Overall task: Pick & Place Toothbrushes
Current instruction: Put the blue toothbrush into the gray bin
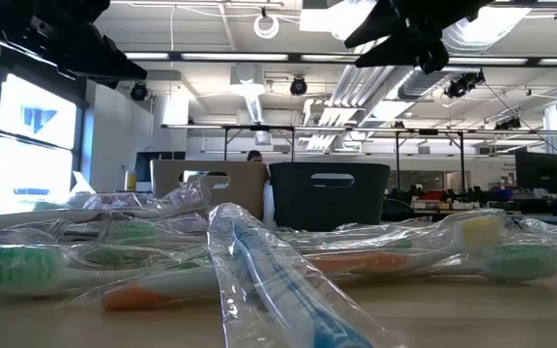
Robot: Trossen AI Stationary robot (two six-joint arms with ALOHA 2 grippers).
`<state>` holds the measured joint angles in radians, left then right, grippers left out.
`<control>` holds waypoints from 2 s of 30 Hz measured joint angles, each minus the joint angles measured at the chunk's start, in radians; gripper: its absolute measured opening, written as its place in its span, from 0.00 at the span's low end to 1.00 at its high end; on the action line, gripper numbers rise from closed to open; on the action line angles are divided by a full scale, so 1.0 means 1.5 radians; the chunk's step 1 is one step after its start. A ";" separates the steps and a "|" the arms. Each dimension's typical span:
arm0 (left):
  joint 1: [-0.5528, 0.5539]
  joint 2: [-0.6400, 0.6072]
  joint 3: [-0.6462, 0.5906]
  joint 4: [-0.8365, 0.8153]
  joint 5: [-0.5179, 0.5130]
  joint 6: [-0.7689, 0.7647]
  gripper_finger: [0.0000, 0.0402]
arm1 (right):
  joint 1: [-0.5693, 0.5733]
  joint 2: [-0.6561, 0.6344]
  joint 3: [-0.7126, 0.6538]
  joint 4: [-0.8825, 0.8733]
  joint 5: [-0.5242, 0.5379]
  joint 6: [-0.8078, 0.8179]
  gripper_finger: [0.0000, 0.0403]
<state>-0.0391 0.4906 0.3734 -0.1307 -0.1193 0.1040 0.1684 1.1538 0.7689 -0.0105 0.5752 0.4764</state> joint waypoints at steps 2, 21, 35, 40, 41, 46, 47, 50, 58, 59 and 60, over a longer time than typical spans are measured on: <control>0.000 0.007 0.000 0.000 -0.001 0.000 0.03 | -0.002 0.000 0.000 0.003 0.044 0.010 0.50; 0.000 0.034 0.000 -0.002 -0.004 0.012 0.03 | -0.223 0.000 0.000 0.061 0.141 0.104 0.50; 0.000 0.034 0.000 -0.005 -0.004 0.032 0.03 | -0.348 0.013 0.065 -0.094 -0.019 0.203 0.34; 0.000 0.034 0.000 -0.005 -0.004 0.032 0.03 | -0.348 0.052 0.124 -0.180 -0.028 0.204 0.25; 0.000 0.034 0.000 -0.005 -0.004 0.032 0.03 | -0.348 0.062 0.130 -0.200 -0.034 0.204 0.23; 0.000 0.034 0.000 -0.022 -0.004 0.032 0.03 | -0.348 0.098 0.133 -0.265 -0.056 0.233 0.15; 0.000 0.034 0.000 -0.029 -0.004 0.032 0.03 | -0.348 0.105 0.133 -0.283 -0.056 0.251 0.14; 0.000 0.034 0.000 -0.042 -0.003 0.032 0.03 | -0.348 0.125 0.133 -0.341 -0.056 0.307 0.11; 0.000 0.034 0.000 -0.040 -0.003 0.032 0.03 | -0.350 0.141 0.133 -0.531 -0.057 0.523 0.05; 0.000 0.034 0.000 -0.040 -0.003 0.032 0.03 | -0.350 0.141 0.133 -0.546 -0.057 0.529 0.04; 0.000 0.034 0.000 -0.040 -0.003 0.032 0.03 | -0.350 0.141 0.133 -0.559 -0.058 0.531 0.04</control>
<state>-0.0391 0.5415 0.3733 -0.1905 -0.1242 0.1520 -0.3562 1.3647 0.9684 -0.8485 0.4880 1.2734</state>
